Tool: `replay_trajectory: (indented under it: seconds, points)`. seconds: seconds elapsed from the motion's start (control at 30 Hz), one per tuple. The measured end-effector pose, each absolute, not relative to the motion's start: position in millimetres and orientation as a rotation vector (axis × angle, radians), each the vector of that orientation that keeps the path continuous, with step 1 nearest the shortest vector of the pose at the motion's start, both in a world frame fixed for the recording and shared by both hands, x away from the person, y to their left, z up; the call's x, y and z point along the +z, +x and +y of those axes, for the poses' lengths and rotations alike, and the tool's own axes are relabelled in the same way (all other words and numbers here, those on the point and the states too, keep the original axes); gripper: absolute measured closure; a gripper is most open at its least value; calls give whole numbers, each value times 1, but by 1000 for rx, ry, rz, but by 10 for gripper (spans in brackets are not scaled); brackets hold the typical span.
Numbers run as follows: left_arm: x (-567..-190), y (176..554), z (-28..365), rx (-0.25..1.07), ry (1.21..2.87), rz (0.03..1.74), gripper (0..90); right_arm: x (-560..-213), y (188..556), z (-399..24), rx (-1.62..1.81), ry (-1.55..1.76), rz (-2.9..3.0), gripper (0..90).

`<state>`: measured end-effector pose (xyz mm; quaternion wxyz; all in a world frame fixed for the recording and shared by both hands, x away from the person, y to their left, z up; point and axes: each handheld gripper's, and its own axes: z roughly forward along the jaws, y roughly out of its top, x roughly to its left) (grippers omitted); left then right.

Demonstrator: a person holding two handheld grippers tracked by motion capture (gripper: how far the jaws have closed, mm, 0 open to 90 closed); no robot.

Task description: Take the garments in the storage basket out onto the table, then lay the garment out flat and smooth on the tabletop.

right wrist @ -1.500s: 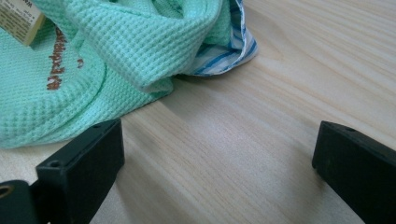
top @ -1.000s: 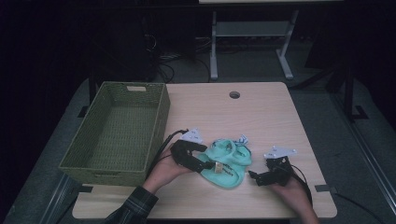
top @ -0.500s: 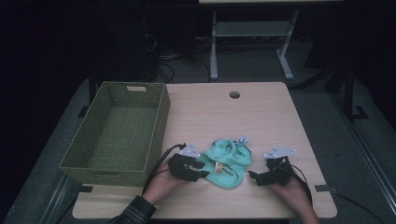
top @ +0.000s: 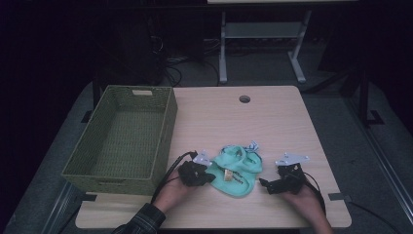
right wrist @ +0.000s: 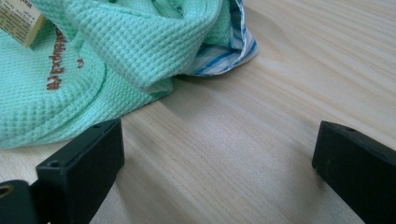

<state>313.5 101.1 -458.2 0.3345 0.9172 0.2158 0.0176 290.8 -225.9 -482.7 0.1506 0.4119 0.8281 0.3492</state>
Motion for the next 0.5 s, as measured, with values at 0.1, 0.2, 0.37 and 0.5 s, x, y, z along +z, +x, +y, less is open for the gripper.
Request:
replay_trajectory:
  seconds: [0.1, 0.2, 0.37, 0.5]
  points:
    - [-459, 313, 100, 36, 2383, 590, 896, -483, 291, -226, 1004, 1183, 2378, 20]
    - [-457, 314, 100, 35, 2406, 579, 896, -483, 291, -226, 1000, 1182, 2378, 20]
    - [-457, 314, 99, 41, 2414, 571, 895, -482, 290, -228, 1006, 1176, 2381, 83]
    - [-457, 315, 99, 32, 2418, 570, 890, -475, 291, -231, 1003, 1211, 2394, 233]
